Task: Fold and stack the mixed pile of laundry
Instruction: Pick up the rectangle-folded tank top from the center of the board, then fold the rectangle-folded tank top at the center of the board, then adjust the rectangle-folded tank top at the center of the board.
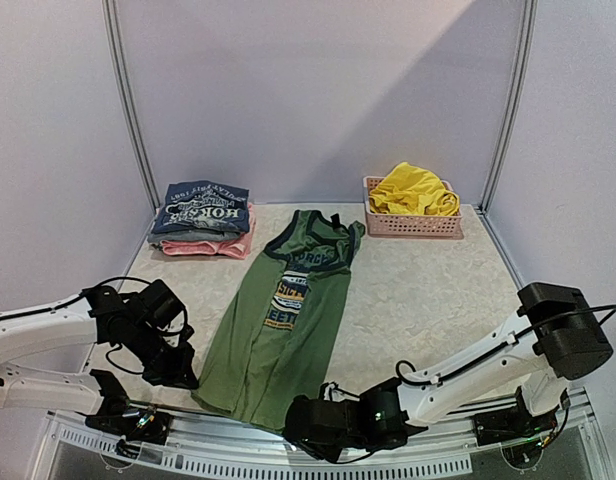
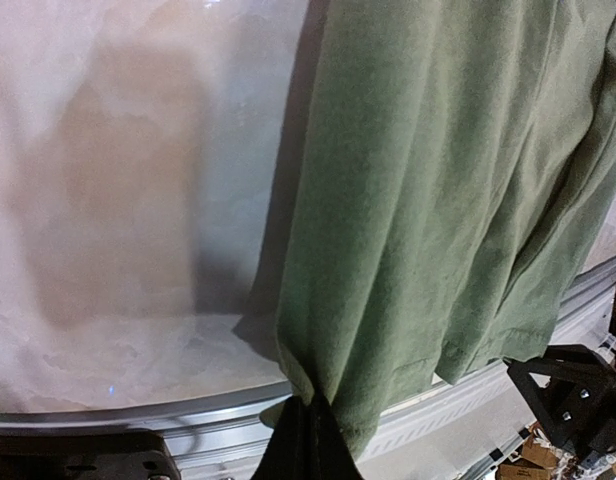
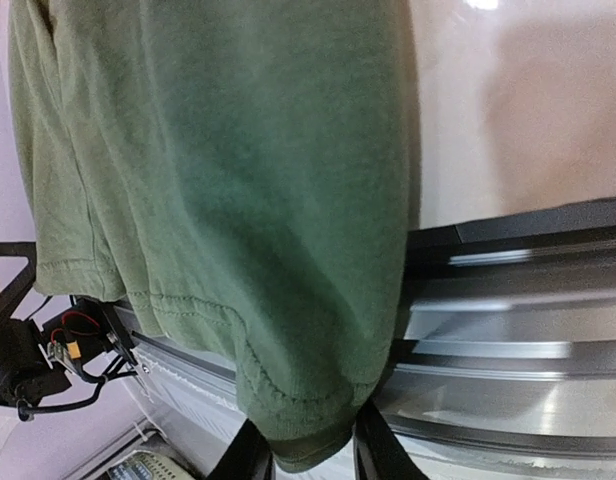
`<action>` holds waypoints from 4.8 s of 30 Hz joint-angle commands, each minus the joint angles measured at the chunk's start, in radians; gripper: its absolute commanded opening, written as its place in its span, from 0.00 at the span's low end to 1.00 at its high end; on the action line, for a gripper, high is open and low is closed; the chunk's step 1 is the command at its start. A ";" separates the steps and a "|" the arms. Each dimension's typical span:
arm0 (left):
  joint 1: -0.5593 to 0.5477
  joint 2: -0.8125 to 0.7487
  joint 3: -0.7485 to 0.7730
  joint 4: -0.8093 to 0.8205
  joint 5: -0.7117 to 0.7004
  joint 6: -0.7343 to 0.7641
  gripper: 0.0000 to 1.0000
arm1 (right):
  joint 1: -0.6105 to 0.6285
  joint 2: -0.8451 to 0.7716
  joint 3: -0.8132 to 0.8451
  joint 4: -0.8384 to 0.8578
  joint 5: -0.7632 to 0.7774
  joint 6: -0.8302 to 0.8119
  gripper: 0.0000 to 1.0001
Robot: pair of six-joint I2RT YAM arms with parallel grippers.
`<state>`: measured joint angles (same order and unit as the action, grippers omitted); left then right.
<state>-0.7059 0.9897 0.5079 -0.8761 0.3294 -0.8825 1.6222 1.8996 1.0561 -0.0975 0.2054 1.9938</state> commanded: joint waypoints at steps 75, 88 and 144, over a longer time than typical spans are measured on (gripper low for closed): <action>0.098 0.784 0.900 0.011 -0.081 -0.005 0.00 | -0.807 0.036 0.660 -0.999 -0.337 -1.061 0.00; 0.159 0.895 0.987 -0.019 -0.115 0.040 0.00 | -0.889 0.100 0.691 -0.943 -0.408 -1.138 0.00; 0.219 0.917 1.071 0.047 -0.092 0.264 0.37 | -0.977 0.147 0.751 -0.780 -0.593 -1.387 0.46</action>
<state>-0.4469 1.9694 1.6455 -0.8249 0.2401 -0.7921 0.5858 2.1372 1.9305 -0.9707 -0.3386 0.6582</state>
